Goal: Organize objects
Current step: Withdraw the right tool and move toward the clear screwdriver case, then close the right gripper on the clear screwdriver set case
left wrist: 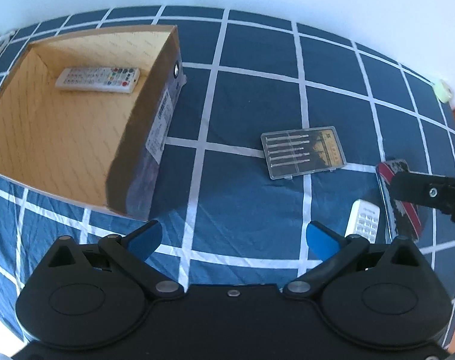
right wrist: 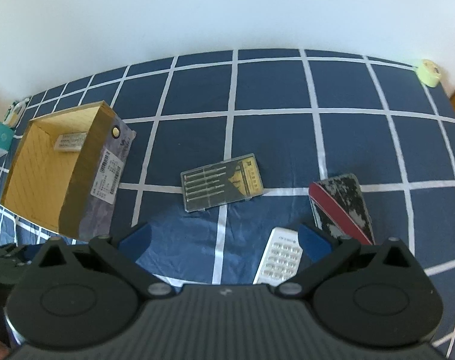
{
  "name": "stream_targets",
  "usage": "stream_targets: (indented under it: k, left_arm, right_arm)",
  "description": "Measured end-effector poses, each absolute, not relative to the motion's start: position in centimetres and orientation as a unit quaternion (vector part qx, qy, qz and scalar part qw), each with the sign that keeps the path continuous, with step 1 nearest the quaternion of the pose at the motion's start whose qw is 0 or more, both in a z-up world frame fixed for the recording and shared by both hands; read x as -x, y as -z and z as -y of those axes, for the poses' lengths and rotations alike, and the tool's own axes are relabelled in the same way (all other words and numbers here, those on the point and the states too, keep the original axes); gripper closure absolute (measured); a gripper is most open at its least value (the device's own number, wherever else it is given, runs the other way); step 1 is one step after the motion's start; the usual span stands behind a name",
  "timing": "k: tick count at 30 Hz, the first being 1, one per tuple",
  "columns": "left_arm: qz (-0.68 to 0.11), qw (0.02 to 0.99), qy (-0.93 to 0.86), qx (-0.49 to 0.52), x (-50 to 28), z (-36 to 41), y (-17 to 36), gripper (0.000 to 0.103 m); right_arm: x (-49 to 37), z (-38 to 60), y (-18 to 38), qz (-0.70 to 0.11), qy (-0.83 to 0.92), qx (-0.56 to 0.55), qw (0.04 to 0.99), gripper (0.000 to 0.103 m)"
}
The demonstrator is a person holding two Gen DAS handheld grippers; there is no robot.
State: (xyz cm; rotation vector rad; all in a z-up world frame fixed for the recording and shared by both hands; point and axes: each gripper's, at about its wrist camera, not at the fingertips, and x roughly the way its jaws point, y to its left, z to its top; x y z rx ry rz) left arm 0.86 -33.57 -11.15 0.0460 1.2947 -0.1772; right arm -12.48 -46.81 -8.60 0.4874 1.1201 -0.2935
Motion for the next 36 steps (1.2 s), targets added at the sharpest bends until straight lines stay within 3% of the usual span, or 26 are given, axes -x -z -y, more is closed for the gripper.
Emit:
stream_targets:
  k: [33,36]
  left_arm:
    - [-0.682,0.73,0.046,0.024,-9.7,39.5,22.7,0.003]
    - [-0.684,0.727,0.051,0.028,-9.8,39.7,23.0,0.008]
  right_arm:
    - [0.1,52.2,23.0,-0.638,0.052,-0.195,0.743,0.003]
    - [-0.1,52.1,23.4,-0.641,0.05,-0.192,0.742,0.01]
